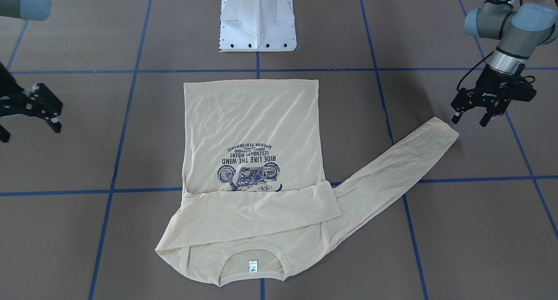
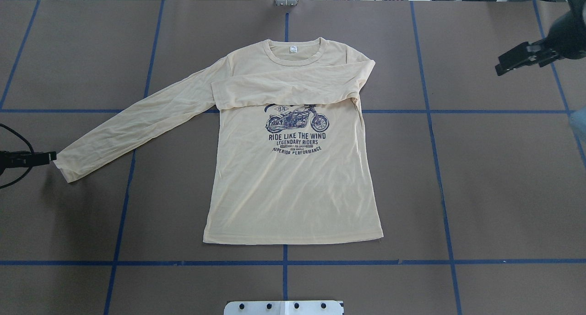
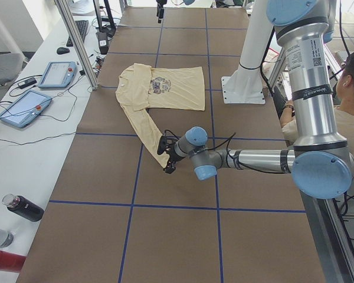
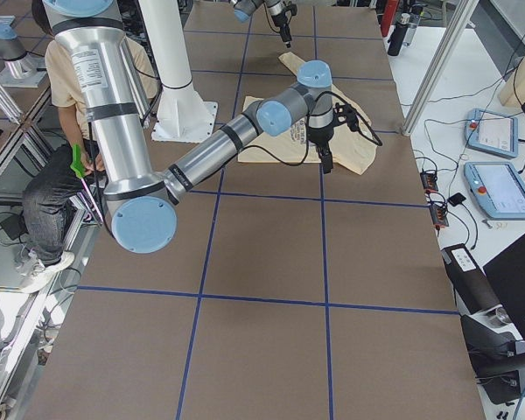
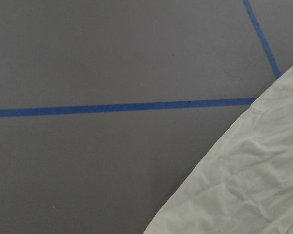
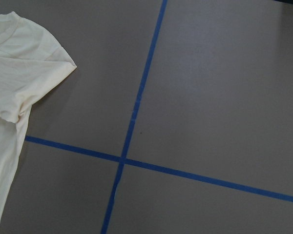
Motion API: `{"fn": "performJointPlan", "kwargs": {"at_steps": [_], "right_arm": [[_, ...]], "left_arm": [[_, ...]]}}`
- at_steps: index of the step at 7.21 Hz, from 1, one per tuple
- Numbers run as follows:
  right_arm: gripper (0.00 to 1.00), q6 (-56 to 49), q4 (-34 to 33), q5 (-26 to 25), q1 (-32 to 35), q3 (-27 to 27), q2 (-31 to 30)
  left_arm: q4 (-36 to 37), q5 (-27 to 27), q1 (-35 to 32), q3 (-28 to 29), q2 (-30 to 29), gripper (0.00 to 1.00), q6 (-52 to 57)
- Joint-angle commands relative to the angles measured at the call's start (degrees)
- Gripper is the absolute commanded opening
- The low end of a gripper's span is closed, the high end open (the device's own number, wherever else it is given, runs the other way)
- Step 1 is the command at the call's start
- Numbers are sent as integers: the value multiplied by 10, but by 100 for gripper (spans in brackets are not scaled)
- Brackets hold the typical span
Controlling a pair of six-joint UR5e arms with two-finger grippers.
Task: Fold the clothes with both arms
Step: 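Release the sleeve and raise the right gripper away from the shirt, then lower the left gripper to the other sleeve cuff and grasp it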
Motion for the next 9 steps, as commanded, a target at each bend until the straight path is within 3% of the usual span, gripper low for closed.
{"fn": "performJointPlan", "kwargs": {"at_steps": [1, 3, 9], "right_arm": [[100, -53, 0, 33, 41, 6, -35], [100, -53, 0, 34, 41, 7, -35], [100, -50, 0, 33, 41, 10, -35]], "left_arm": [[-9, 6, 12, 32, -30, 74, -24], [-8, 7, 12, 74, -77, 68, -21], [-10, -3, 12, 42, -37, 68, 21]]}}
